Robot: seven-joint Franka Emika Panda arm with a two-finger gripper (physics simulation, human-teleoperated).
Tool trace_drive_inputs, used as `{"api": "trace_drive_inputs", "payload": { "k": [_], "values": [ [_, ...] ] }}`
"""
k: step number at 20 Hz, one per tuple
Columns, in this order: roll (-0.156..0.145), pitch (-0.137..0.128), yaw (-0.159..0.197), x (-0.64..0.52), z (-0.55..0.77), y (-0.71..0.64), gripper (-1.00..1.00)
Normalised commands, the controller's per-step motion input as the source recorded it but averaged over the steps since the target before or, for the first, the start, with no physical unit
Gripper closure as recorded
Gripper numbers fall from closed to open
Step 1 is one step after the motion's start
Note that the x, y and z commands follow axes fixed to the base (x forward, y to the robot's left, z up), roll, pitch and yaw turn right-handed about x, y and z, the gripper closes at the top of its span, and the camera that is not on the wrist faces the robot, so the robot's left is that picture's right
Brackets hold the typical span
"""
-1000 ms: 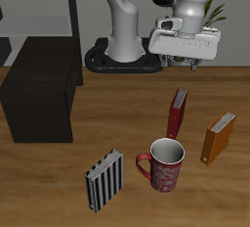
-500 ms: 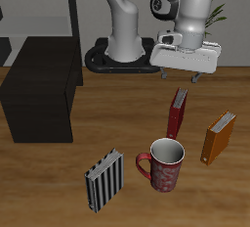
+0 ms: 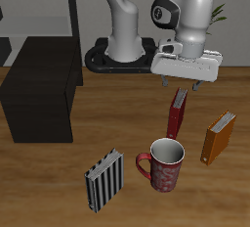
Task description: Place the red book upright on top of the shelf
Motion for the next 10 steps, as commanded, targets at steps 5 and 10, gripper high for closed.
{"api": "trace_drive_inputs", "payload": {
  "k": [5,10],
  "values": [
    [-0.005,0.027,-0.008,0.16,-0.14,-0.07,-1.00],
    [-0.015,0.046,-0.004,0.09,-0.27,-0.03,-1.00]
  ]
}}
